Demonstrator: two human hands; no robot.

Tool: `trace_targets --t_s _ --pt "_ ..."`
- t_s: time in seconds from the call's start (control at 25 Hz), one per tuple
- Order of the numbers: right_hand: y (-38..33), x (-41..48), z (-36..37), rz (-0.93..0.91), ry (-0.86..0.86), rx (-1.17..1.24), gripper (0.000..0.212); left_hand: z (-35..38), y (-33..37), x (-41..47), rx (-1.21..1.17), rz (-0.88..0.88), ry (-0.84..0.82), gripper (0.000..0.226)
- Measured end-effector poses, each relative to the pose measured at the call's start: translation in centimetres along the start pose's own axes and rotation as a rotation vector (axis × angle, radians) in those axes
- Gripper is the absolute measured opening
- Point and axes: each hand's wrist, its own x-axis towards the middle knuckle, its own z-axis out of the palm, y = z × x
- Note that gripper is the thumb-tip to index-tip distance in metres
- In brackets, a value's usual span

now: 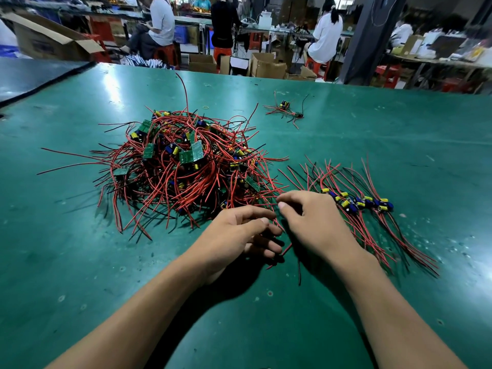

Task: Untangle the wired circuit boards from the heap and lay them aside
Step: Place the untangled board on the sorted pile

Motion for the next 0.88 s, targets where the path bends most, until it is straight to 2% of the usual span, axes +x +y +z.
trace_targets --t_s 0.2,0.28,0.44,0.52,0.64,0.72,0.8,0.88 --pt "1.8 0.4 -0.9 0.163 0.067 -0.119 0.02 0.0 -0.1 0.0 -0.014 0.008 -0.006 0.016" --pt "1.4 0.5 -0.7 0.17 0.118 -0.065 0.019 0.0 -0.1 -0.1 -0.023 0.034 0.005 0.015" --pt "-1.6 -0.2 0.1 -0.055 0.325 0.174 0.012 0.1 -0.1 -0.2 -0.056 0.101 0.091 0.012" --pt "-2.5 -0.4 0.8 -0.129 0.2 0.254 0.015 0.1 0.0 -0.1 -0.048 0.104 0.125 0.01" --pt "-2.5 -0.1 1.6 -0.108 -0.079 0.22 0.04 -0.2 0.1 -0.1 -0.012 0.076 0.139 0.016" --pt "-2.4 0.0 2.1 -0.079 -0.195 0.208 0.047 -0.5 0.2 -0.1 0.001 0.076 0.13 0.019" --pt "-2.2 -0.3 2.3 -0.023 -0.164 0.247 0.041 -0.5 0.2 -0.1 -0.015 0.077 0.126 0.014" --pt "-2.1 -0.2 2.3 0.056 -0.028 0.288 0.024 -0.6 0.2 -0.1 -0.026 0.079 0.126 0.012"
